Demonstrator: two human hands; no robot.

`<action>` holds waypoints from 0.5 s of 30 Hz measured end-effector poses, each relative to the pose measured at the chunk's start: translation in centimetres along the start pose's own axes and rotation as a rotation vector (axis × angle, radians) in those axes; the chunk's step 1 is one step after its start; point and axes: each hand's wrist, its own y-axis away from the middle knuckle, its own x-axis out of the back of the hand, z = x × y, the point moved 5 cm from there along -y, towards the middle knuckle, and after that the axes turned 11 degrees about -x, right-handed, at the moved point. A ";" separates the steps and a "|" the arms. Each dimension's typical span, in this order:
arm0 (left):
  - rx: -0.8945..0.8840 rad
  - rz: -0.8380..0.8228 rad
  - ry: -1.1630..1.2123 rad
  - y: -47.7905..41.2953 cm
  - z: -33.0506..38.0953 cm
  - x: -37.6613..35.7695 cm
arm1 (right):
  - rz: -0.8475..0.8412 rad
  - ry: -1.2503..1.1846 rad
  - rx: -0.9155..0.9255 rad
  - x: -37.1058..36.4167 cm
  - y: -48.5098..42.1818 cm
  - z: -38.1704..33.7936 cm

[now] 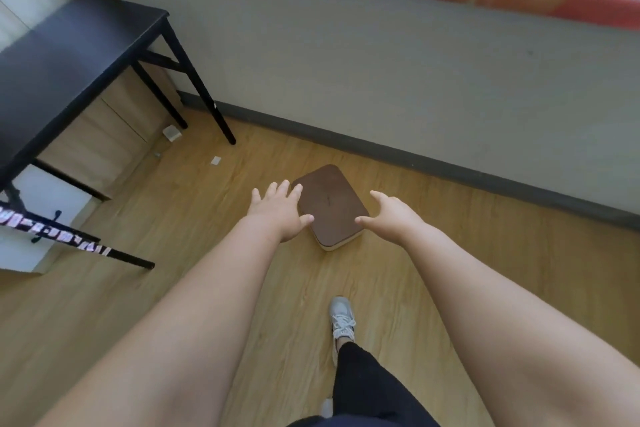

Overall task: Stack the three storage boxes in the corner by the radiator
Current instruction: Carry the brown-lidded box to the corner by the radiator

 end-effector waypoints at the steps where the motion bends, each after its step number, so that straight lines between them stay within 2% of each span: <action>1: -0.001 -0.010 0.001 -1.4 -0.3 0.7 | -0.008 -0.011 -0.014 0.6 -1.4 -0.6; 15: -0.111 -0.067 -0.030 -16.7 -3.7 7.3 | -0.059 -0.090 -0.153 5.8 -12.8 -5.9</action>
